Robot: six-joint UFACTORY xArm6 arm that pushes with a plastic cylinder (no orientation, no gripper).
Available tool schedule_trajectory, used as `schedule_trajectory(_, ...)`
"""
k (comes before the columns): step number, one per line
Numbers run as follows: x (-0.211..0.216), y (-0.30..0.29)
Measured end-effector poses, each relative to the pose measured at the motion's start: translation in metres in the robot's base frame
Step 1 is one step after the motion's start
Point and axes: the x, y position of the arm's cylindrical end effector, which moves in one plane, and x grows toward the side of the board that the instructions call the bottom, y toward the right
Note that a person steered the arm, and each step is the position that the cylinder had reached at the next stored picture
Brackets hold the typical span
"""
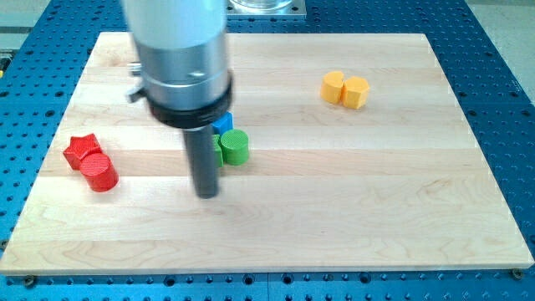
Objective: Move the red circle to the top of the cube
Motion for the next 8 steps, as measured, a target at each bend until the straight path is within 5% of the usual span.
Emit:
schedule_trajectory(1,0.019,-0.103)
schedule_trajectory(2,0.005,-0.114)
schedule_trajectory(5,-0.087,-0.021)
schedule_trajectory(6,-0.046,-0.047)
schedule_trajectory(8,-0.054,-0.122)
